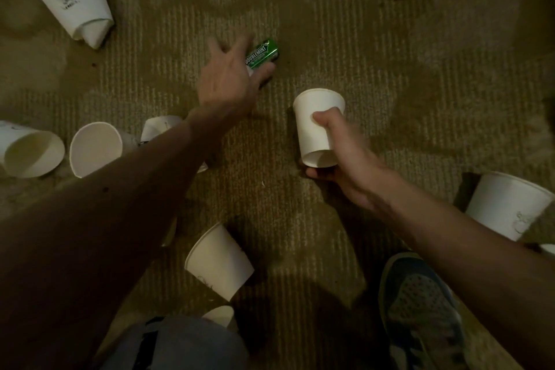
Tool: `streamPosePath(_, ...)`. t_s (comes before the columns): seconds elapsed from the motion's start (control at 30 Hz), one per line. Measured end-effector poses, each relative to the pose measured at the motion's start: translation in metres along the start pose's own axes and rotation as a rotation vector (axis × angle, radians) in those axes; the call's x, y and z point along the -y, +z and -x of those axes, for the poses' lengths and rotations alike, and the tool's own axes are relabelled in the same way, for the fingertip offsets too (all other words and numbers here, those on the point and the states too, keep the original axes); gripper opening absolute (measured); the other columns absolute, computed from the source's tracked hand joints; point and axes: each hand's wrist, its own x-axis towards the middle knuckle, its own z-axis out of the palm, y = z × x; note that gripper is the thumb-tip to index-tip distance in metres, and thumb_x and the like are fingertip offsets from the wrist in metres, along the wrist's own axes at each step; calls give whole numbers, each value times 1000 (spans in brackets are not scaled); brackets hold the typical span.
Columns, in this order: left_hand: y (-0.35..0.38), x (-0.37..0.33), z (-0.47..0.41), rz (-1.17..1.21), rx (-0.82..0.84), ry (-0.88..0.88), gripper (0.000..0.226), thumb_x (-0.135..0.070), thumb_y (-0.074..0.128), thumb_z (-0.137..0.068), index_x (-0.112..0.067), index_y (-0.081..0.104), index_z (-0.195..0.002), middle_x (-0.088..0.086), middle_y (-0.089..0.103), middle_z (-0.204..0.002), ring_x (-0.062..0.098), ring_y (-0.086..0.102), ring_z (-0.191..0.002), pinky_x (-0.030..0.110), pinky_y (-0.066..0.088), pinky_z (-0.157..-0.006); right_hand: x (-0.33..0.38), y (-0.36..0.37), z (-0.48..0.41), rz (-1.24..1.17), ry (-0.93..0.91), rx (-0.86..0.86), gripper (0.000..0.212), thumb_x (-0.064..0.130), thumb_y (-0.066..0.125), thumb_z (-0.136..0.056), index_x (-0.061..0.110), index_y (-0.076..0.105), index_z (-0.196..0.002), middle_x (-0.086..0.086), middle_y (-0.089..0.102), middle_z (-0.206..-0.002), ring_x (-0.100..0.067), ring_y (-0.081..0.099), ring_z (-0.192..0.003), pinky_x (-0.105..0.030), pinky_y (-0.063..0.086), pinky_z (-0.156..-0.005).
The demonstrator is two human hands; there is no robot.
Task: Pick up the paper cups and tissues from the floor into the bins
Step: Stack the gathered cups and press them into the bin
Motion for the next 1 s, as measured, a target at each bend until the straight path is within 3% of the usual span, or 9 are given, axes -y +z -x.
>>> streamPosePath(0.1, 5, 4, 2, -97, 34, 63, 57, -56, 54, -93, -31, 41, -142, 13, 38, -140, 29, 51, -116, 35, 40, -77, -1, -2, -1, 15, -5, 6, 56, 49, 58, -86, 24, 41, -132, -9, 61, -112, -22, 65, -87, -32, 55, -61)
streamPosePath(0.27, 13, 5, 16, -9, 113, 83, 56, -57, 53, -93, -21, 45, -135, 10, 48, -129, 22, 51, -104, 33, 39, -77, -2, 1, 1, 10, -32, -17, 54, 48, 57, -86, 22, 43, -132, -9, 63, -104, -16, 68, -70, -30, 53, -54)
streamPosePath(0.33, 12, 5, 21, 3, 166, 85, 57, -59, 51, -93, -18, 48, -131, 9, 54, -121, 17, 50, -97, 34, 41, -74, -3, 2, 2, 13, -32, -16, 55, 49, 56, -87, 20, 44, -133, -9, 64, -104, -18, 68, -73, -30, 52, -55)
streamPosePath(0.43, 10, 6, 33, 181, 237, 82, 50, -61, 50, -92, -16, 58, -113, 5, 64, -100, 19, 60, -84, 38, 52, -69, -3, 1, 9, -8, -34, -1, 57, 51, 55, -87, 17, 47, -132, -11, 63, -103, -19, 65, -74, -29, 51, -54)
streamPosePath(0.57, 14, -3, 68, 487, 326, -59, 45, -62, 49, -93, -20, 63, -92, 1, 65, -78, 10, 67, -66, 24, 45, -46, -12, -3, 25, -51, -70, 12, 45, 51, 50, -89, 22, 53, -124, -10, 63, -102, -22, 64, -82, -29, 52, -55)
streamPosePath(0.63, 11, -17, 84, 612, 364, -96, 47, -62, 47, -94, -19, 63, -83, -2, 62, -63, 4, 59, -43, 18, 38, -34, -19, -7, 39, -111, -61, 5, 43, 51, 48, -90, 23, 56, -122, -10, 66, -102, -24, 66, -87, -31, 54, -59)
streamPosePath(0.7, 2, -37, 97, 658, 420, -49, 52, -62, 44, -95, -16, 64, -80, -4, 59, -51, 6, 52, -36, 18, 37, -34, -25, -11, 59, -207, -49, -8, 44, 51, 46, -92, 21, 58, -121, -10, 68, -96, -25, 69, -84, -32, 56, -61)
streamPosePath(0.83, -21, -106, 128, 625, 417, 194, 51, -63, 39, -96, -20, 63, -84, -7, 63, -71, -1, 59, -52, 18, 40, -42, -23, -42, 118, -295, -139, -98, 48, 51, 40, -95, 14, 58, -120, -14, 73, -90, -26, 72, -78, -32, 57, -60)
streamPosePath(1.0, -49, -209, 192, 699, 413, 427, 50, -66, 43, -93, -22, 56, -114, -6, 60, -97, 10, 60, -86, 29, 47, -67, -3, -117, 221, -135, -337, -300, 45, 50, 35, -97, 18, 58, -118, -15, 72, -98, -25, 69, -80, -34, 53, -62)
